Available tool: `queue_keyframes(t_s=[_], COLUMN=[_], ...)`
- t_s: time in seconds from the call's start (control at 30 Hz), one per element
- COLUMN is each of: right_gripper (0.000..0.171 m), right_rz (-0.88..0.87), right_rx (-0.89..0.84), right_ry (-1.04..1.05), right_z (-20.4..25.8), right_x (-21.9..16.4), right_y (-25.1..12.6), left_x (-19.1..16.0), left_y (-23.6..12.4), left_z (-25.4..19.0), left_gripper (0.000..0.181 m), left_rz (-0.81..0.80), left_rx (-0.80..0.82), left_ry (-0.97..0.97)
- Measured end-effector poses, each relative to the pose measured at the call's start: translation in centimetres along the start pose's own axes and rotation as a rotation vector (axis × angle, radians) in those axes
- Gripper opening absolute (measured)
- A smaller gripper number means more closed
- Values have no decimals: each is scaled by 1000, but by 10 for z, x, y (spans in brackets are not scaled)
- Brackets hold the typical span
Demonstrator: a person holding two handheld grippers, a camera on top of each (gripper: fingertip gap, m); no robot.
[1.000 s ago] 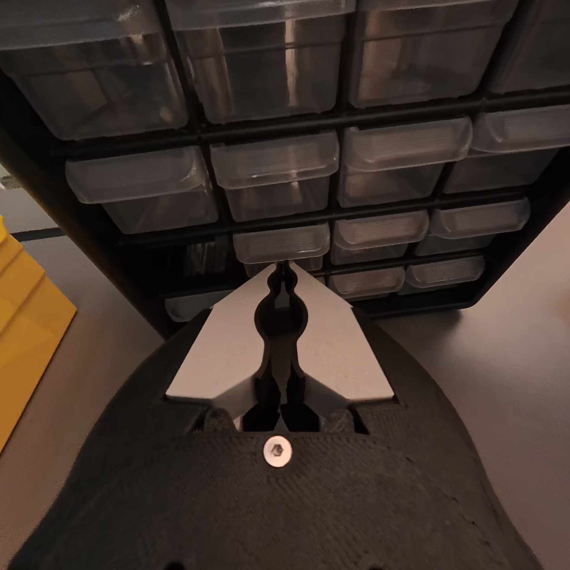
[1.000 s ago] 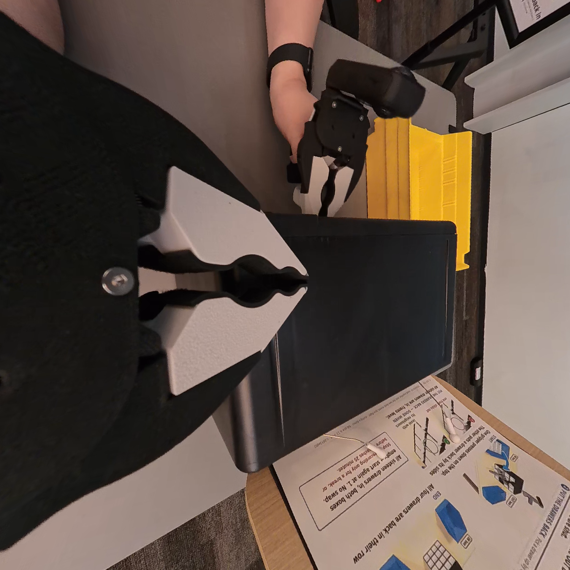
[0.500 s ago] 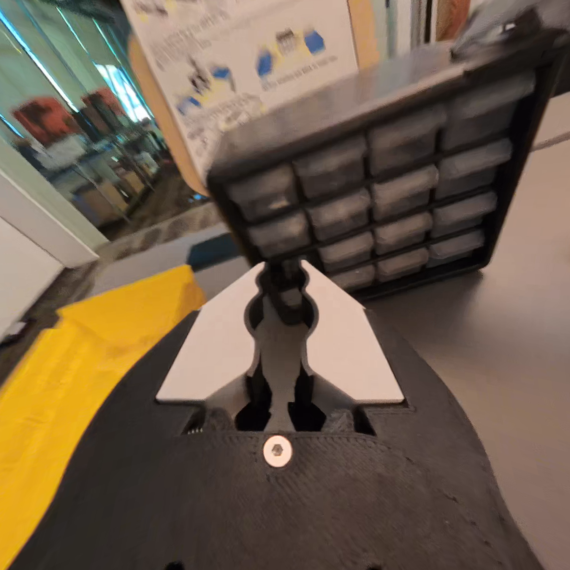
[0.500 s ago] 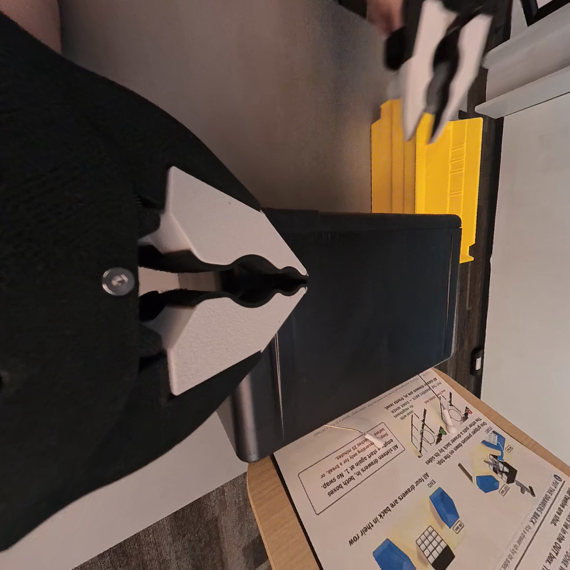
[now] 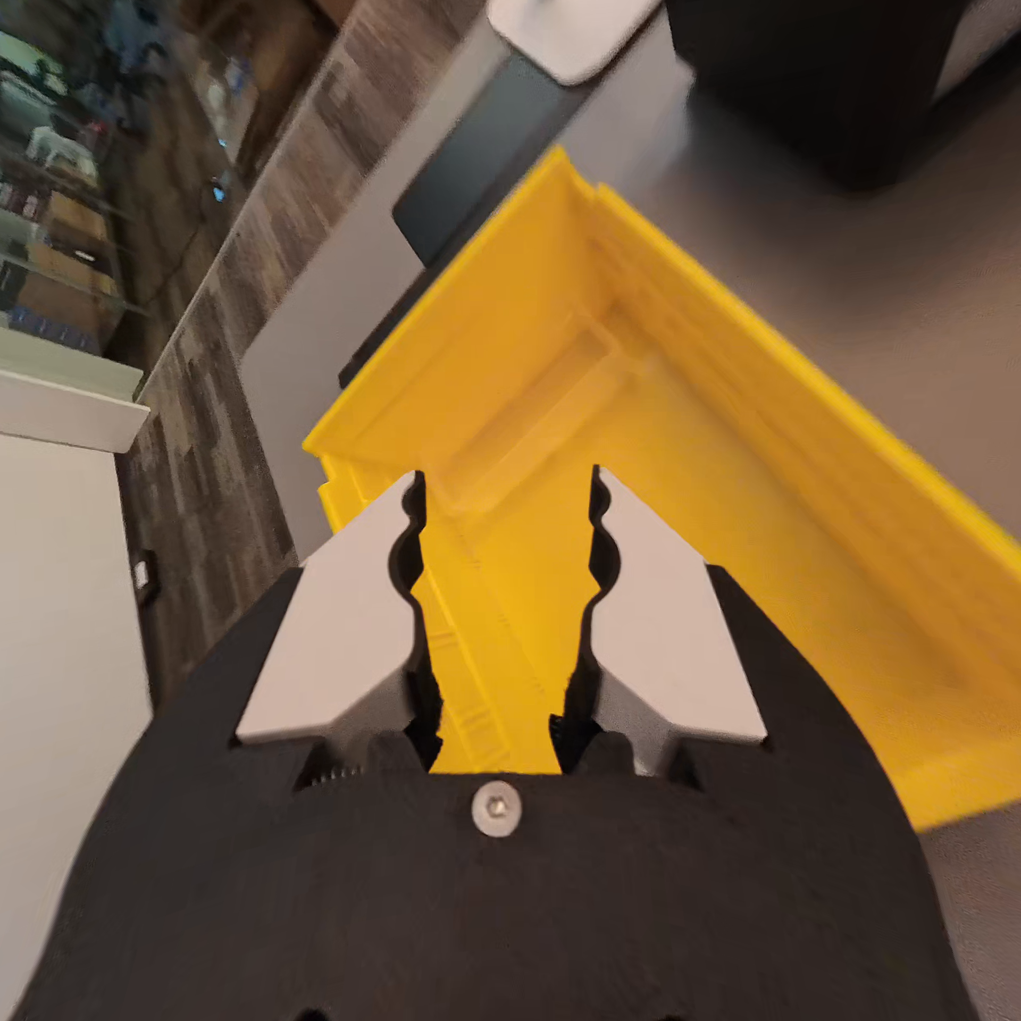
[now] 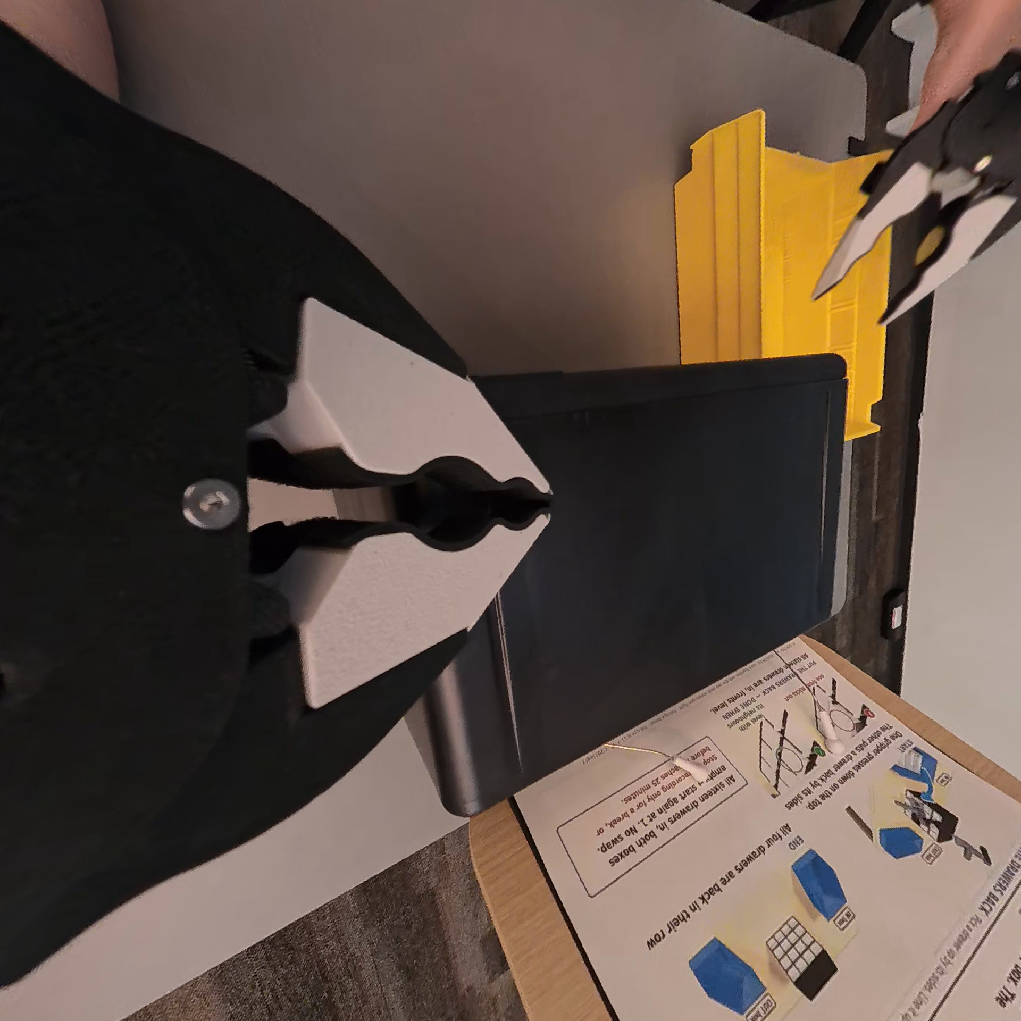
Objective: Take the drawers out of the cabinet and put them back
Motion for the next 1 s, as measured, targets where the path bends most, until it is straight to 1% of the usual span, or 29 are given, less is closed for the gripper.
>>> queue_keyframes(t_s=[0.1,0.23,0.37,0.47,0.5,0.53,0.57,0.7,0.8,0.9,1.0], right_gripper=[0,0,0,0,0,0,0,0,0,0,0], right_rz=[4,8,1,4,8,13,19,32,26,20,24], right_rx=[-13,-16,-5,-1,-2,-5,-10,-26,-20,-15,-20], right_ry=[8,29,43,41,40,38,33,19,29,29,26], right_z=[1,1,0,0,0,0,0,2,1,1,1], right_x=[0,0,0,0,1,1,2,3,2,1,2], right_y=[0,0,0,0,0,0,1,1,1,0,0], left_x=[-8,-13,-18,-24,-26,-28,-30,-36,-35,-23,-2], left_y=[45,94,119,125,126,125,124,113,95,63,20], left_z=[0,6,13,13,14,14,14,7,0,-2,-6], left_gripper=[58,64,61,45,40,24,17,10,3,0,0], left_rz=[126,247,310,350,365,368,368,384,401,371,278], left_rx=[-39,-106,-166,-235,-246,-256,-259,-264,-239,-139,-8], left_ry=[101,156,150,111,108,109,110,119,132,104,39])
Point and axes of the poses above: each gripper's, where its closed fingertips meet, y out along the fingers, x out of its top, z = x × y across the jaws, the point moved 8 cm from there along -y, back along the fingers, and after that the axes turned 4 degrees about -y, right-handed, at the moved point
